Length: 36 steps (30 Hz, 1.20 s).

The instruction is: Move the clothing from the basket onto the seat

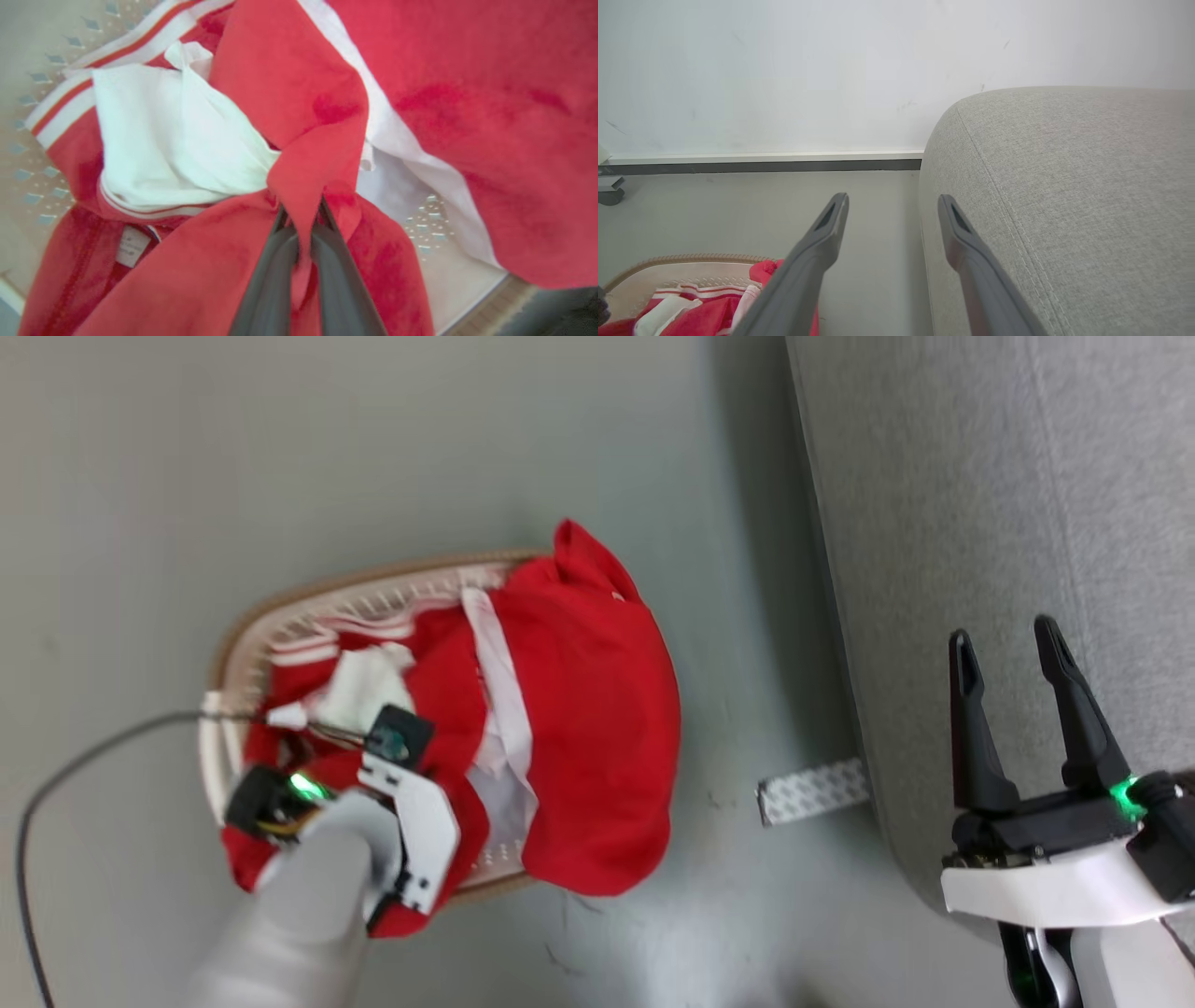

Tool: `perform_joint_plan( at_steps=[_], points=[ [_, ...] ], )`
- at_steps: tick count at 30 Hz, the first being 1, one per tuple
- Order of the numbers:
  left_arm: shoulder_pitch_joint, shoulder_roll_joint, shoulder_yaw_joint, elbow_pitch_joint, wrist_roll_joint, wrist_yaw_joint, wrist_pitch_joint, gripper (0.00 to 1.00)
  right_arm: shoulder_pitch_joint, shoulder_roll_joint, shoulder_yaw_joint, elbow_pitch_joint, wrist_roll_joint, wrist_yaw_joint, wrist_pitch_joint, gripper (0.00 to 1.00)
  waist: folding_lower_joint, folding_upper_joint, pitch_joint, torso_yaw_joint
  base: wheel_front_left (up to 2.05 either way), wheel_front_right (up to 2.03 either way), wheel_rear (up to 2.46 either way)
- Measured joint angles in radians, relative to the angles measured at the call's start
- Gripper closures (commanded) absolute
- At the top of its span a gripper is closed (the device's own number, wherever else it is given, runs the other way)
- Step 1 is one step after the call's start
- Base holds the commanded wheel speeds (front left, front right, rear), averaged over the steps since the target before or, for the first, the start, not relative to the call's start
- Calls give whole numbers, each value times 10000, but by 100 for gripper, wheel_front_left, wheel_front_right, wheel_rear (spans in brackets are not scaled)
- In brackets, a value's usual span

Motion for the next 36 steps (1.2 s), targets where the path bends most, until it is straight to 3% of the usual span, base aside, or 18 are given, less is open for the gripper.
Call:
perform_joint_plan(
  at_steps=[10, 19, 26, 36],
  points=[
    [1285, -477, 522, -491, -1317, -174, -1971, 100, 1328, 6, -558, 347, -207, 0, 0, 0, -1, 0, -2324, 784, 0, 0, 0],
    [2005, -675, 244, -2441, -2525, -226, -2249, 100, 2623, 6, -587, 435, -529, 0, 0, 0, -1, 0, -4740, 1867, 0, 0, 0],
    [2644, -583, -77, -5290, -3187, -228, -1519, 100, 3262, -232, 416, 217, -915, 0, -2, 0, -3, 0, -6393, 2580, 0, 0, 0],
    [3774, -81, -395, -10197, -3382, 244, 508, 100, 2801, -1432, 2487, -117, -1356, 2, -4, 0, -4, 0, -7484, 3071, 0, 0, 0]
  ],
)
